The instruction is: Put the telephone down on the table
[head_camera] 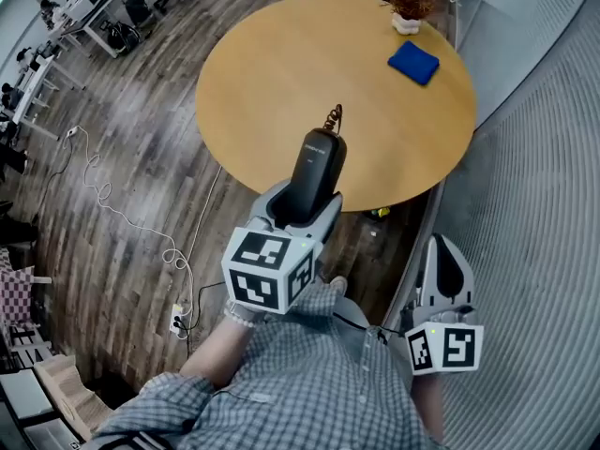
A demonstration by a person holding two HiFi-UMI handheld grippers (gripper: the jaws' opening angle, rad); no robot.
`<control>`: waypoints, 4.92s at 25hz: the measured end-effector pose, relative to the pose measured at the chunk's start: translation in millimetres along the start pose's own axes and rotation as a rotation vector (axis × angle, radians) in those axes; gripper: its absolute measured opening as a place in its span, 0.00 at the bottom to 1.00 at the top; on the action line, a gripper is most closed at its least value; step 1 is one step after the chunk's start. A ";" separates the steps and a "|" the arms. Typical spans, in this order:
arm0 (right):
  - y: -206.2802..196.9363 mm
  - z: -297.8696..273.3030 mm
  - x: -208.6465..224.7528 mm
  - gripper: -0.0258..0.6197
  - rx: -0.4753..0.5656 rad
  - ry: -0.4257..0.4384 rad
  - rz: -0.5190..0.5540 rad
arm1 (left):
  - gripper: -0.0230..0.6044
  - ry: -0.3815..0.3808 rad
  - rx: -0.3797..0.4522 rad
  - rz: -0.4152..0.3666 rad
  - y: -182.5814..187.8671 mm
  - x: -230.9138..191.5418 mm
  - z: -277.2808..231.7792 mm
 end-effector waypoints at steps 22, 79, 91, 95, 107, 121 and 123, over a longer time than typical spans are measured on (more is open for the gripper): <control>15.2 -73.7 95.8 0.05 -0.066 -0.152 -0.083 | 0.48 -0.117 -0.194 0.012 80.3 26.2 -240.4; -27.8 -180.7 165.2 0.05 -0.273 -0.227 -0.178 | 0.55 -0.186 -0.328 -0.498 73.6 61.4 -558.9; 4.0 -175.4 148.5 0.05 -0.199 -0.174 -0.094 | 0.55 -0.207 -0.071 -0.425 135.3 62.9 -442.3; 22.5 -170.7 149.3 0.05 -0.140 -0.165 -0.068 | 0.55 -0.196 0.011 -0.436 153.0 62.9 -389.1; 61.8 -151.1 138.8 0.05 -0.027 -0.155 -0.005 | 0.35 -0.139 0.210 -0.371 171.9 39.3 -237.0; 99.7 -136.8 128.1 0.05 0.087 -0.132 0.041 | 0.05 -0.098 0.281 -0.343 171.3 23.0 -154.4; 103.2 -137.0 127.9 0.05 0.102 -0.127 0.047 | 0.05 -0.092 0.287 -0.338 172.2 19.3 -151.6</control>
Point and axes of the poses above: the fingertips, and each gripper's own axes: z backward along the fingers, x to its right, y out of its top, the point moved 1 cm from there along z, backward along the fingers, and after that the axes turned 6 degrees about -x, right-handed, at the moved point
